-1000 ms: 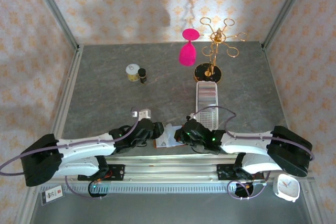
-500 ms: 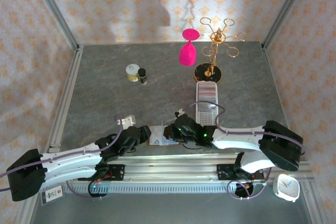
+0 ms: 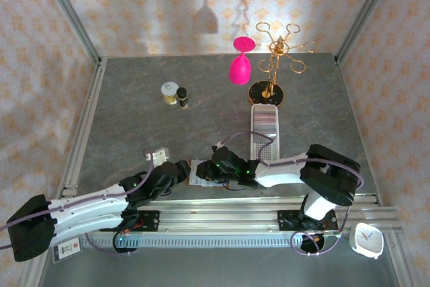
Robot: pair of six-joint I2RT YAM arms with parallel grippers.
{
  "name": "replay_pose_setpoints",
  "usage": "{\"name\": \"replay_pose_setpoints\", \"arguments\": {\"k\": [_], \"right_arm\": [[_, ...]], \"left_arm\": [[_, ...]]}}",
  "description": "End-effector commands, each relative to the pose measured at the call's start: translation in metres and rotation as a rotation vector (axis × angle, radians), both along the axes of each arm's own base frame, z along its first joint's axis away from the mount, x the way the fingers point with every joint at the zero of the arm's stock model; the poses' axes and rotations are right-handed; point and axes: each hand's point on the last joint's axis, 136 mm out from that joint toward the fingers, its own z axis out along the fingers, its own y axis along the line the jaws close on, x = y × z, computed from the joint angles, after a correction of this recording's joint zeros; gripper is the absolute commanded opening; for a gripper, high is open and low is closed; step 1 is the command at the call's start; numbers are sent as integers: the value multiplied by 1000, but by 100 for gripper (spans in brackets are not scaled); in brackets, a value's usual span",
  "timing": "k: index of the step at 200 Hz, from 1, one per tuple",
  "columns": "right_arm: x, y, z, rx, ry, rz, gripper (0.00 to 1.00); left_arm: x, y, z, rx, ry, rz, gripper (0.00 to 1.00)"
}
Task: Put the credit cards into the card holder
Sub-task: Flip over the card slot in the card holder.
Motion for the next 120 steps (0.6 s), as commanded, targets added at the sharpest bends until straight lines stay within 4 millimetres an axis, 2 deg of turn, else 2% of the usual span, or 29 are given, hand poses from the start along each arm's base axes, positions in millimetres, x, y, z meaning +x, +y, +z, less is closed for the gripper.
{"name": "replay_pose_setpoints", "arguments": {"k": [1, 32, 62, 79, 90, 120], "right_arm": [[9, 10, 25, 66, -64, -12, 42], [20, -4, 50, 73, -149, -70, 55], [39, -38, 85, 30, -322, -161, 51], [51, -63, 114, -16, -479, -218, 51], [56, -82, 141, -25, -600, -249, 51], [52, -113, 193, -66, -932, -214, 52]], "left_arm": [[2, 15, -3, 51, -9, 41, 57], [3, 13, 0, 44, -15, 35, 61], [6, 4, 7, 32, -33, -3, 65], [7, -4, 9, 33, -36, -38, 65], [8, -9, 12, 38, -38, -64, 65], [8, -25, 10, 59, -14, -144, 60]]}}
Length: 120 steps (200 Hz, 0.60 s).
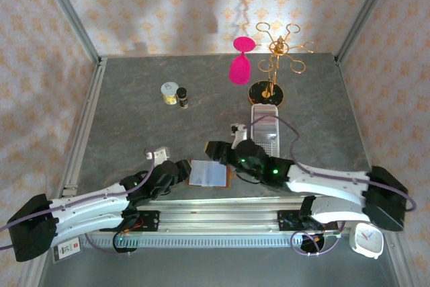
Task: Put the credit cards into the card holder
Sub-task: Flip over the card slot in the card holder, then move the card holder to the bottom-center of the table.
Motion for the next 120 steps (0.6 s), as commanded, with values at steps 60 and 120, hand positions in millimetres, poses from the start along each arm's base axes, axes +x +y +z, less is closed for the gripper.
{"name": "replay_pose_setpoints", "arguments": {"k": [60, 120], "right_arm": [[-4, -53, 41, -559, -713, 27, 54], [8, -63, 28, -907, -851, 196, 59]], "left_arm": [[7, -34, -4, 66, 60, -143, 54], [-4, -50, -20, 18, 138, -204, 51]]}}
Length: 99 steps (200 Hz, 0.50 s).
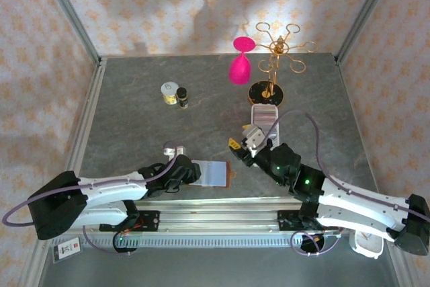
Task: Put the credit cards into the card holder
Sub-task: Move the card holder to the bottom-center of the table.
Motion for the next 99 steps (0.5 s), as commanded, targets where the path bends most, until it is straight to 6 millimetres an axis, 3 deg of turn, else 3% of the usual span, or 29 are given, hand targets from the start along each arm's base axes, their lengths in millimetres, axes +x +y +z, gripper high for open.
{"name": "replay_pose_setpoints", "arguments": {"k": [1, 32, 64, 99], "right_arm": [[4, -5, 2, -222, -94, 58, 59], [28, -26, -17, -434, -92, 28, 64], [50, -49, -32, -542, -66, -7, 65], [68, -64, -64, -784, -4, -25, 62]], "left_arm": [[-3, -15, 2, -47, 27, -47, 51], [-6, -24, 10, -103, 21, -69, 50], [-2, -27, 24, -153, -26, -60, 50], [1, -19, 34, -146, -71, -37, 52]]}}
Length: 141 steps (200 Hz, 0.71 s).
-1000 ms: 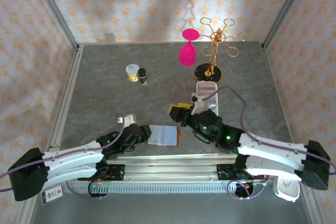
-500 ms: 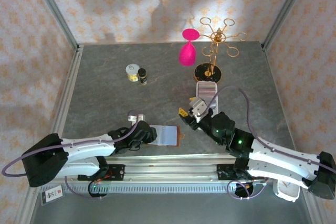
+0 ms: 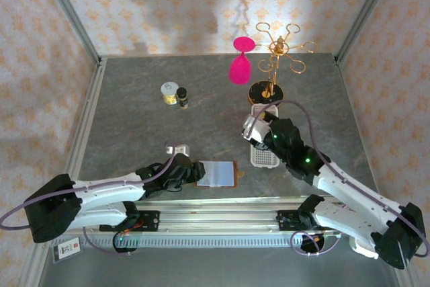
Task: Put the credit cards into the card holder
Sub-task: Move the card holder to the bottom-center of the table.
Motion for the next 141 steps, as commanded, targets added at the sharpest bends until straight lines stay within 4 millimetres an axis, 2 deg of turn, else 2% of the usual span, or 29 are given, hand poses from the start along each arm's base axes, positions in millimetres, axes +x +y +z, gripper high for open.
{"name": "replay_pose_setpoints", "arguments": {"k": [1, 29, 56, 95, 121, 141], "right_arm": [[6, -6, -11, -192, 21, 29, 62], [18, -13, -14, -232, 10, 47, 64], [19, -26, -36, -356, 15, 112, 65], [23, -44, -60, -439, 47, 160, 68], [25, -55, -81, -494, 66, 184, 75], [28, -53, -88, -482, 65, 199, 81]], "left_arm": [[2, 2, 10, -21, -37, 10, 52], [2, 16, 20, -17, -79, 46, 54], [-1, 25, 30, -36, -119, 56, 52], [-3, 33, 40, -45, -143, 65, 55], [-3, 41, 44, -47, -171, 86, 56], [-5, 42, 46, -65, -179, 81, 56]]}}
